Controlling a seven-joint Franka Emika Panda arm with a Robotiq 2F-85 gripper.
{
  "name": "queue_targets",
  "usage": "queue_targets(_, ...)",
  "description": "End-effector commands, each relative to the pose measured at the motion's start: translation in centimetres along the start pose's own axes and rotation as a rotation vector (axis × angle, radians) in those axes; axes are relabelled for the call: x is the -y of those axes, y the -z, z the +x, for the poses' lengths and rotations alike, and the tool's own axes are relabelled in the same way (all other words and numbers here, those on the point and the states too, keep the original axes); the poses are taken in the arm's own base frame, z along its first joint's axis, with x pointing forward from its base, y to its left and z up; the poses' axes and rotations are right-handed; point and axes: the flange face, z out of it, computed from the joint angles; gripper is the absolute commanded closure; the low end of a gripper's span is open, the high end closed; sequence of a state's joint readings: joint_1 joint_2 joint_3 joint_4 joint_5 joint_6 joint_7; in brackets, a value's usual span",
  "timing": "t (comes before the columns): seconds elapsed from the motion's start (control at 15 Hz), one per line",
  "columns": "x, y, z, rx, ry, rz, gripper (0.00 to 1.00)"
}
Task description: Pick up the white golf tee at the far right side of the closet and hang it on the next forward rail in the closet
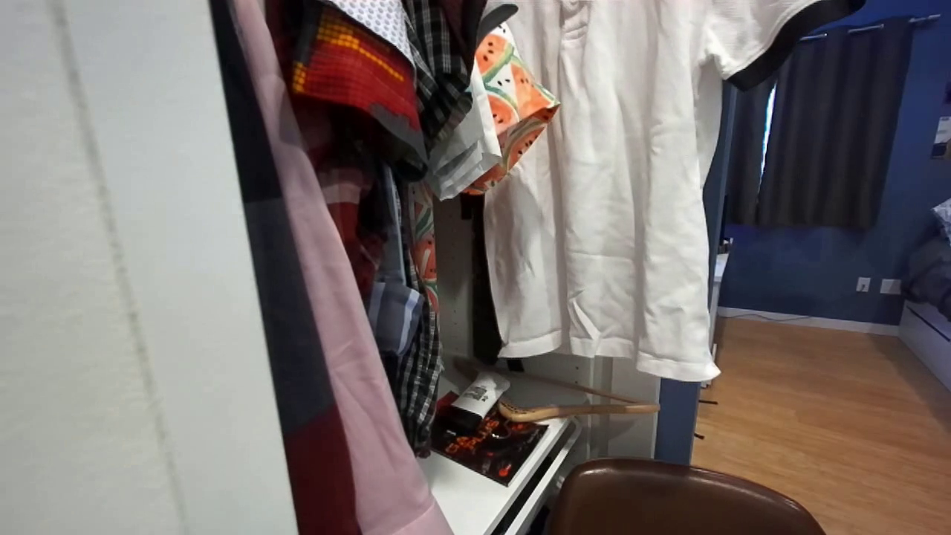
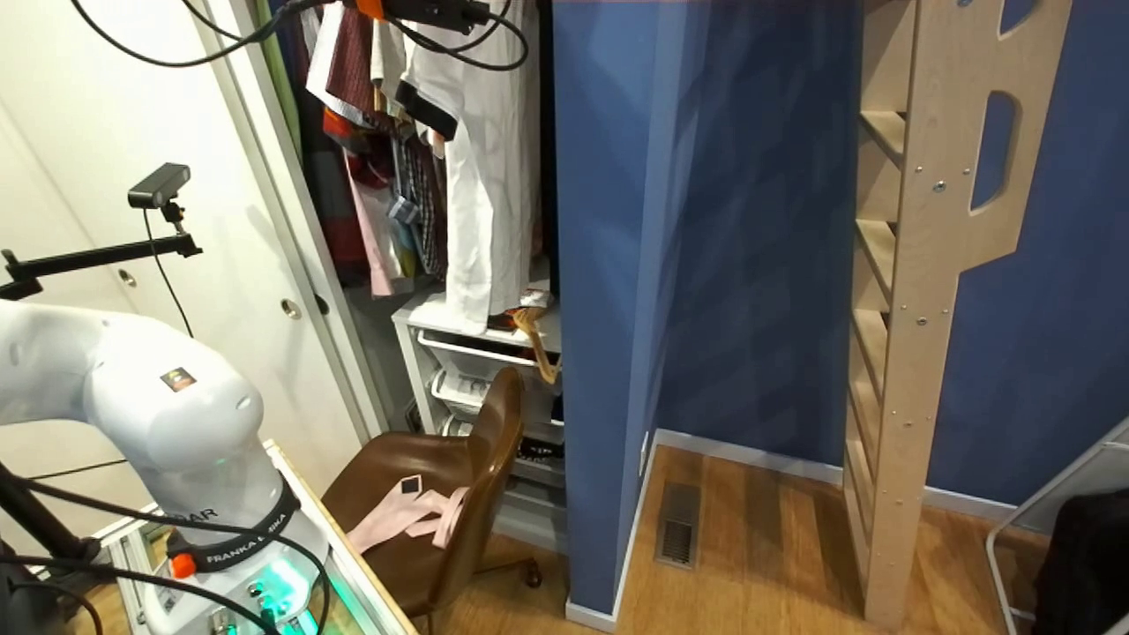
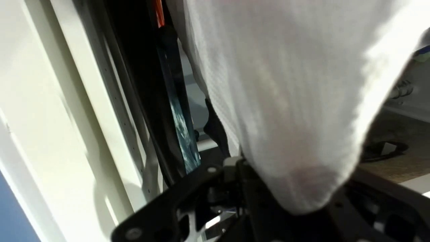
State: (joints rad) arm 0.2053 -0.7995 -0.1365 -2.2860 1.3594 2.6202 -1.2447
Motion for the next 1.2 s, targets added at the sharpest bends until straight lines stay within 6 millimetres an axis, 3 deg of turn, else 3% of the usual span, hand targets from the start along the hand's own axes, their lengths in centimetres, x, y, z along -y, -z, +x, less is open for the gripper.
queue_targets(0.0,0.4,3.3,1.4,-0.006,-0.016,0.059,0.95)
queue_targets(0.67,-2.3,8.3,1.9,0.016,-0.051,-0.014,0.95)
queue_targets(1.13,-2.7,7.2,0.9,0.039,-0.093,0.008,0.95)
